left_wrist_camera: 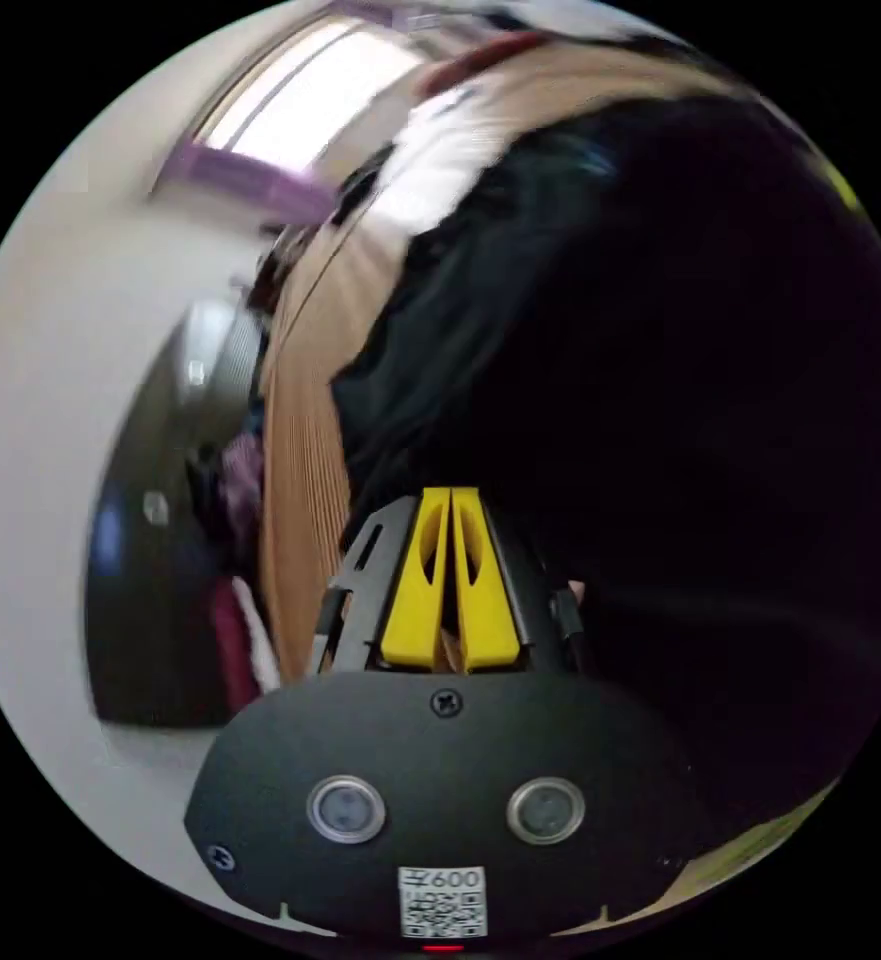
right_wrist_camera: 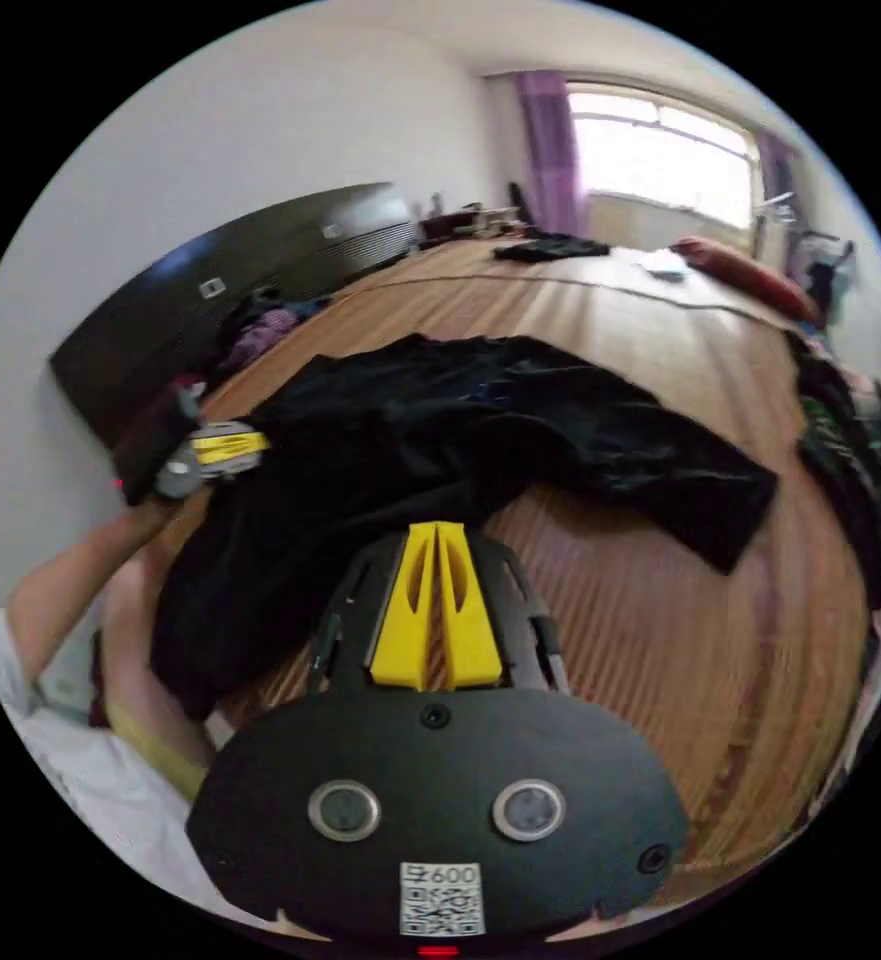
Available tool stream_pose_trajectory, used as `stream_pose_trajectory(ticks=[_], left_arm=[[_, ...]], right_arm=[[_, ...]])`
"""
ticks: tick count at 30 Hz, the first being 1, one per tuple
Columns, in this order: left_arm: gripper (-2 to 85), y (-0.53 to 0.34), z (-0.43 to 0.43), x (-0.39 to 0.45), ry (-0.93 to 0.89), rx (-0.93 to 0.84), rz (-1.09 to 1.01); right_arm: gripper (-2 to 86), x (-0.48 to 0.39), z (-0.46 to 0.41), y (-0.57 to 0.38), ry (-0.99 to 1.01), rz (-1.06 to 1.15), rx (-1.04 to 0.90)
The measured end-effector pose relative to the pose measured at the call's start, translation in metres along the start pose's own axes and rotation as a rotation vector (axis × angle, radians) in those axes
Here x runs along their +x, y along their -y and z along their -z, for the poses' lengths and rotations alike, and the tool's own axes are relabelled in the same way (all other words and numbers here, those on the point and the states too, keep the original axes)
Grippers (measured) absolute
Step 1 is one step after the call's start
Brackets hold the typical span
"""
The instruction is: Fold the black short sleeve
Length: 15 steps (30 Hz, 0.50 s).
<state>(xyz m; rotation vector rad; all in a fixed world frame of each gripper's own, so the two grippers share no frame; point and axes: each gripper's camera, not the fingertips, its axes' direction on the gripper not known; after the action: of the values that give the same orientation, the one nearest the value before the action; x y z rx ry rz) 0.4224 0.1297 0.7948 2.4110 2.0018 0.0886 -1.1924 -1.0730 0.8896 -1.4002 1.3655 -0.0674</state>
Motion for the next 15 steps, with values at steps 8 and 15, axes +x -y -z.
stream_pose_trajectory(ticks=[8, 15], left_arm=[[0.4, -0.127, 0.065, -0.057, -0.17, 0.426, -0.292], [0.6, -0.189, 0.047, 0.051, -0.544, 0.325, -0.523]], right_arm=[[-0.1, -0.016, 0.047, -0.054, 0.202, 0.273, -0.093], [14.7, -0.103, 0.039, -0.077, 0.388, 0.329, -0.192]])
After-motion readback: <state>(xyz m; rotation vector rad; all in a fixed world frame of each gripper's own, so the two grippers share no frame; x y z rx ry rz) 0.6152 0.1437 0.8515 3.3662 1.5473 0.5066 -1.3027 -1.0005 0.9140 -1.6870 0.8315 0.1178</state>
